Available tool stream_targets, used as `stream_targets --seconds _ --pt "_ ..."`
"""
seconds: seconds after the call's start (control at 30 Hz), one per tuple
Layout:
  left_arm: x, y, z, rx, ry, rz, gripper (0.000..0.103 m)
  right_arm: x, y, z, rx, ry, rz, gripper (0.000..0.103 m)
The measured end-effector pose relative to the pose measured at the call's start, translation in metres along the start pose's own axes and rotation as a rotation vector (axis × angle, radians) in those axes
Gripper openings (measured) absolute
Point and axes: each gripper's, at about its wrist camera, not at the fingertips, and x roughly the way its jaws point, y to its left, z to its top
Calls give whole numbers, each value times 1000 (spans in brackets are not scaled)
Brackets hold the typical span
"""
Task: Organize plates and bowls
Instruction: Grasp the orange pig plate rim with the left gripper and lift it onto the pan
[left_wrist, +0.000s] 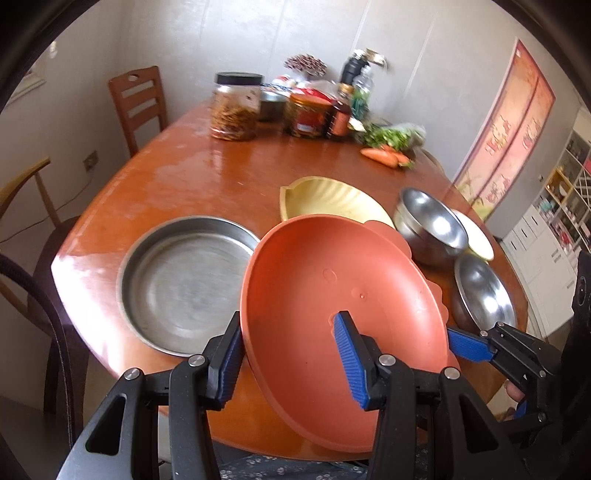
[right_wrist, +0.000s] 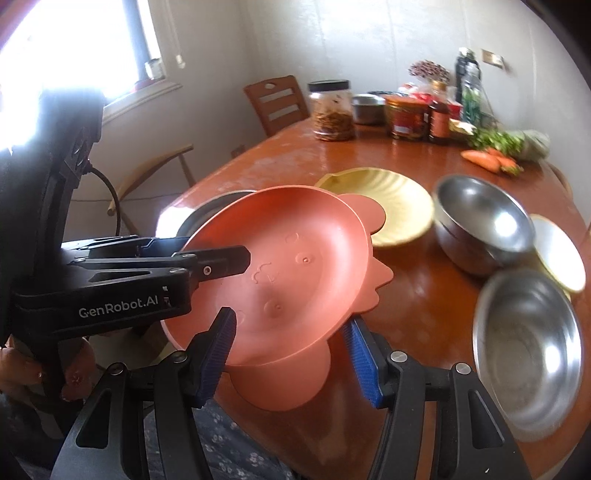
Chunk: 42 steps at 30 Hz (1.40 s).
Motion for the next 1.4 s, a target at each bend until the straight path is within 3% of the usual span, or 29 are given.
stream_targets --seconds 0.7,1.4 --pt "-1 79 19 -138 -38 68 48 64 48 70 -119 -1 41 62" --pt "30 97 23 -155 18 92 48 108 47 74 -143 69 38 62"
